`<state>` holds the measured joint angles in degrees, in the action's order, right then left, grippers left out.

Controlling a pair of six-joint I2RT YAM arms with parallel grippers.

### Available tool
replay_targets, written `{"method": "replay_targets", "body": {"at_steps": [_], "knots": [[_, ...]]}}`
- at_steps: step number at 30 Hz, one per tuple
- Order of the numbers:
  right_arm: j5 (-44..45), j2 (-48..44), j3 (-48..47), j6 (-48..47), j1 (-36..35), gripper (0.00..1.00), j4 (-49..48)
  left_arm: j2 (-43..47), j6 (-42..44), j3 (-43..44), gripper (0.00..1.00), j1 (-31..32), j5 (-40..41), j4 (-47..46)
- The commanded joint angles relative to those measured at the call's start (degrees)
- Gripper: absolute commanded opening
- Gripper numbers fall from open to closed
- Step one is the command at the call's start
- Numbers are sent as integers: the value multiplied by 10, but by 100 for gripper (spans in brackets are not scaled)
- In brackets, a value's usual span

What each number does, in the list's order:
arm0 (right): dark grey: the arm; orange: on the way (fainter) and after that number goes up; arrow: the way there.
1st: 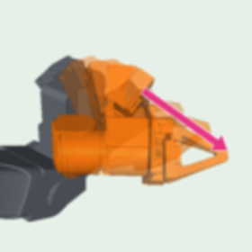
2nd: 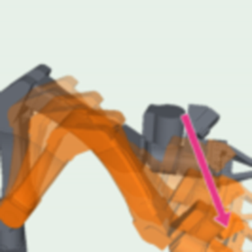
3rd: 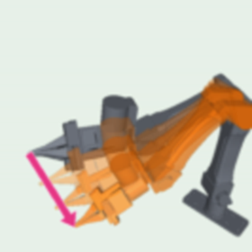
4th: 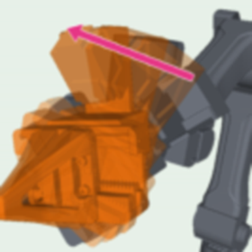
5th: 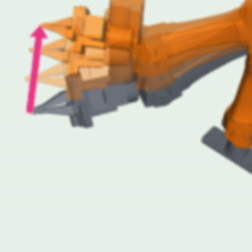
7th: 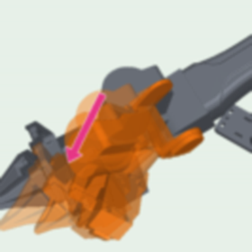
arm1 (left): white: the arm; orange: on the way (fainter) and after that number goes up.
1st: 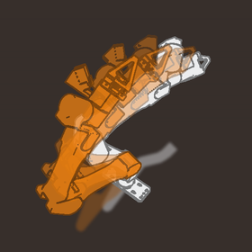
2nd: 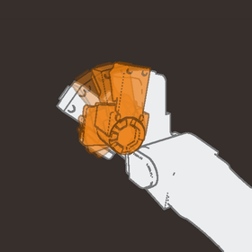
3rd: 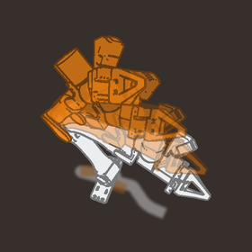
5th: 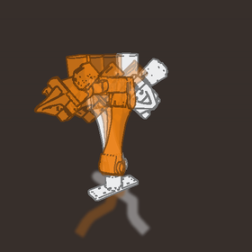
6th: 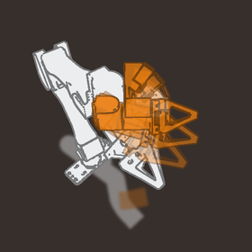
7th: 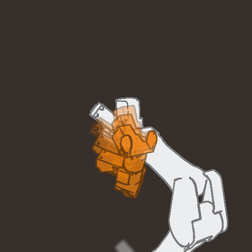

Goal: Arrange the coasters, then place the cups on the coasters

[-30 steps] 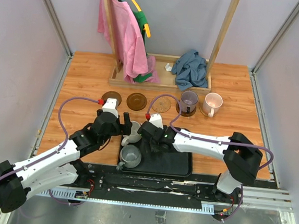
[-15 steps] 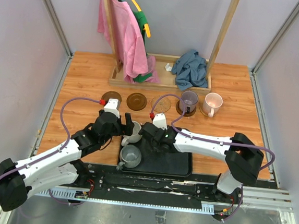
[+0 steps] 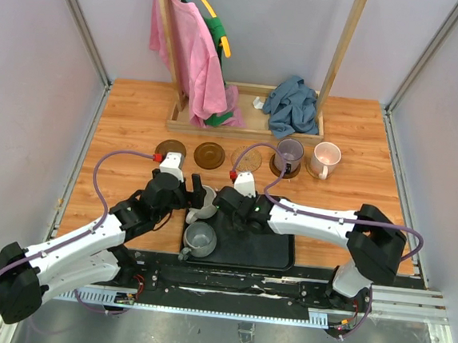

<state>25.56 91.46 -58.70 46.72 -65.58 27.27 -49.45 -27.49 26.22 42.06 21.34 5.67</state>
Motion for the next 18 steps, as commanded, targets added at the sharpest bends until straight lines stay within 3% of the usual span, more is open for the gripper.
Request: {"method": "replay_targets", "body": {"at_steps": [1,6,13,18], "knots": [[17,16,-4,5,-7,47,-2,7,-4,-9,100,-4,2,-19],[26,27,-12,3,-8,44,3,5,-2,-9,100,-4,0,-22],[31,39,-18,4,-7,32,6,-3,-1,-8,100,-4,-2,-25],[36,43,-19,3,-5,16,6,-5,-1,-9,100,-4,-3,-26]]}}
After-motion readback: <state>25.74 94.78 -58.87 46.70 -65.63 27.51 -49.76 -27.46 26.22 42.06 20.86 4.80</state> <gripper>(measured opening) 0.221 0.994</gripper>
